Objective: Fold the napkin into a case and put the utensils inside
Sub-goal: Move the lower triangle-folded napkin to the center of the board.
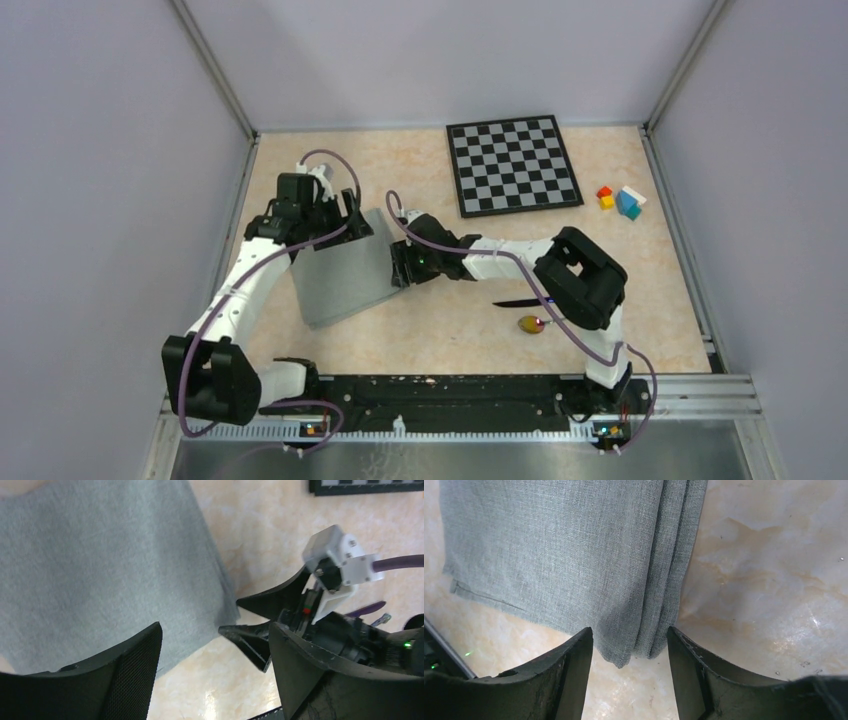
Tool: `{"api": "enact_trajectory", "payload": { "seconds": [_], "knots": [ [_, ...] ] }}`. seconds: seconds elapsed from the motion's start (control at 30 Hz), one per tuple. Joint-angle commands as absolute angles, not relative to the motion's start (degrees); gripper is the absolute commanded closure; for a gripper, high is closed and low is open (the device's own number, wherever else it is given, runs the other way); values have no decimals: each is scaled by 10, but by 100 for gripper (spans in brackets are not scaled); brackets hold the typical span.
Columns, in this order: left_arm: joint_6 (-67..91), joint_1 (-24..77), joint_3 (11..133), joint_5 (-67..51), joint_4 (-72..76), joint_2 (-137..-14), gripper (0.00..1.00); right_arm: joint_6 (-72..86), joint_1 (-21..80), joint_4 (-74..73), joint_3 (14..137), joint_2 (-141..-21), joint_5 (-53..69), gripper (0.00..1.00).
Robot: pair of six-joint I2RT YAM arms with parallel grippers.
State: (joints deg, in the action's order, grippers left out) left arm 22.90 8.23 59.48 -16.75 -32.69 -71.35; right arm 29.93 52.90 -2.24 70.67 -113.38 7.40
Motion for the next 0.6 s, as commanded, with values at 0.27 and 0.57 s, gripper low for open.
{"api": "enact_trajectory", "payload": {
  "seconds": [0.27, 0.57],
  "knots": [
    [213, 59, 558, -156, -334, -686, 17, 320, 527, -31, 650, -1106, 19, 92],
    [218, 7, 563, -352, -234, -795, 27, 325, 489, 9, 591, -1072, 70, 100]
  ]
}}
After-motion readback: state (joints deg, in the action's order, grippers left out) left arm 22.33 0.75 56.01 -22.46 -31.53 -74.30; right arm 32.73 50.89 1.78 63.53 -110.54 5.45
